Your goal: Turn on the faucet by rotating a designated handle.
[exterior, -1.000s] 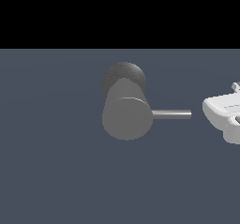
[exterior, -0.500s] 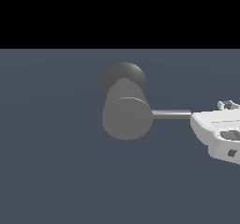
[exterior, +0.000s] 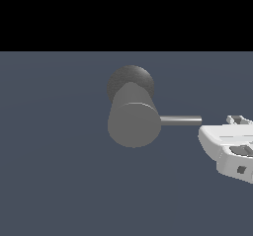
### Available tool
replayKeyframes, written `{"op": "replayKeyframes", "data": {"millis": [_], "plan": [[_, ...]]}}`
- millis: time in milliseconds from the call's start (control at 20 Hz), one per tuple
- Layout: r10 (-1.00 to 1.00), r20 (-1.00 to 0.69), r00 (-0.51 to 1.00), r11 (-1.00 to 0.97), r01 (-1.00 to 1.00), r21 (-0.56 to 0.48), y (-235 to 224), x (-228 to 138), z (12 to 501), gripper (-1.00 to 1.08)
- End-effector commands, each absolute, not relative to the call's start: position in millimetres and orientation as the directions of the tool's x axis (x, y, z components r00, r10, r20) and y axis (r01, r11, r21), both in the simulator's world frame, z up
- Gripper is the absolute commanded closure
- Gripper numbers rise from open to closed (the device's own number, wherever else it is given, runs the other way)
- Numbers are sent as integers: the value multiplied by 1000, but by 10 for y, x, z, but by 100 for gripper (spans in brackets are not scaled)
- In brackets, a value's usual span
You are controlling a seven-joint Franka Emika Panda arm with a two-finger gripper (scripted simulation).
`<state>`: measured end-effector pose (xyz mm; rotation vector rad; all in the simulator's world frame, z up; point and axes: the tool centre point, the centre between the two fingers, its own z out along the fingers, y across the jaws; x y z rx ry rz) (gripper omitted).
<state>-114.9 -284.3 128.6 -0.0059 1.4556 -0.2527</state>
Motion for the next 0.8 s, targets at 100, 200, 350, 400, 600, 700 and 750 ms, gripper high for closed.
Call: {"op": "replayKeyframes", "data": {"millis": [100,200,350,400,600,700,750], "plan": [[-180,-979,100,975,147,-164,-2748,-1098,1313,108],[-183,-978,105,977,128,-169,-2653,-1054,1328,108],[-179,-978,106,980,103,-168,-2520,-1006,1321,108],[-174,-979,104,982,96,-164,-2484,-999,1305,108],[-136,-987,80,988,79,-130,-2365,-1008,1172,108],[-112,-992,64,992,65,-108,-2276,-1012,1090,108],[-99,-993,56,994,56,-96,-2217,-1012,1048,108]]}}
